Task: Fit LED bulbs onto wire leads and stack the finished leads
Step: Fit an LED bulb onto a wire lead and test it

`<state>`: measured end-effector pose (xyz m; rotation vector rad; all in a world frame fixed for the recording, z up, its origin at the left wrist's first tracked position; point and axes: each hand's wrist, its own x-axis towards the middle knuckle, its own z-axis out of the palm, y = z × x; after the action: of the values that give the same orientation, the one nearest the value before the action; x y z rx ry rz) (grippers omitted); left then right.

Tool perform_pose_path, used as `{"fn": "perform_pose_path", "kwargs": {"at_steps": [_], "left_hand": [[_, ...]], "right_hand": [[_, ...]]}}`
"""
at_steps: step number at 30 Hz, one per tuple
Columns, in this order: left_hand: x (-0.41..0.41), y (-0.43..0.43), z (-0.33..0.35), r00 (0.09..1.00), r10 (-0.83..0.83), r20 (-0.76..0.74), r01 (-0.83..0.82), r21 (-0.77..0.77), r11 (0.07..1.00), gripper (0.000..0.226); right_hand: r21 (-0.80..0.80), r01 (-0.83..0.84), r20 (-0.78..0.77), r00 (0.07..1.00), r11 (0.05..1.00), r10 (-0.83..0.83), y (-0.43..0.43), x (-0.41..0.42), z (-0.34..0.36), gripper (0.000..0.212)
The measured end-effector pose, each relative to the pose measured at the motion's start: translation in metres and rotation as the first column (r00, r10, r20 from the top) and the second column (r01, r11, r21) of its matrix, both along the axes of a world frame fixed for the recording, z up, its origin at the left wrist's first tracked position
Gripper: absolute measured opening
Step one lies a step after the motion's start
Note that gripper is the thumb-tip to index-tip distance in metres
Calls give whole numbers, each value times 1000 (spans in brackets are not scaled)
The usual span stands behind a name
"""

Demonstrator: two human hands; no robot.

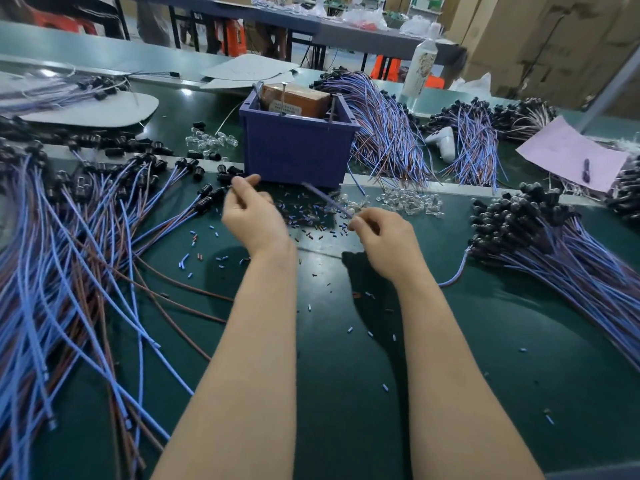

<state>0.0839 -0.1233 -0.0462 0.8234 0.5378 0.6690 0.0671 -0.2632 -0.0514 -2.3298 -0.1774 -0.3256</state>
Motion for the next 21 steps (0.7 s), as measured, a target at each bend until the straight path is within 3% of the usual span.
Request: {"fn": "perform_pose_path", "kwargs": {"at_steps": [2, 5, 8, 10, 12, 15, 19, 21], "left_hand": [[1, 2, -2, 998, -1, -65, 2, 11, 1000, 19], [-4, -16, -6, 979, -162, -123, 180, 153, 972, 51], [-8, -30, -6, 958, -189, -216, 278, 537, 796, 36], [-9, -34, -5, 935, -288, -209, 354, 617, 702, 27], [-10, -37, -6, 879, -432, -200, 462, 579, 672, 21], [-10, -37, -5, 880, -445, -168, 460, 538, 706, 14], [-7, -25, -2, 982, -183, -36, 183, 362, 914, 12], [-6, -20, -1, 991, -133, -9, 131, 242, 961, 12]], "right_hand": [[90, 69, 23, 997, 994, -71, 1, 2, 0, 20], [175, 62, 61, 995, 983, -74, 15, -1, 1, 20], [238, 50, 73, 995, 970, -69, 20, -2, 2, 17], [292, 34, 57, 997, 956, -53, 20, -1, 3, 16], [344, 1, 19, 1000, 939, -8, 21, -1, 3, 16], [376, -16, -36, 999, 927, 32, 22, -1, 2, 17], [271, -49, -70, 995, 961, 71, 24, -2, -2, 12], [212, -68, -51, 995, 975, 81, 26, -3, -3, 15]]}}
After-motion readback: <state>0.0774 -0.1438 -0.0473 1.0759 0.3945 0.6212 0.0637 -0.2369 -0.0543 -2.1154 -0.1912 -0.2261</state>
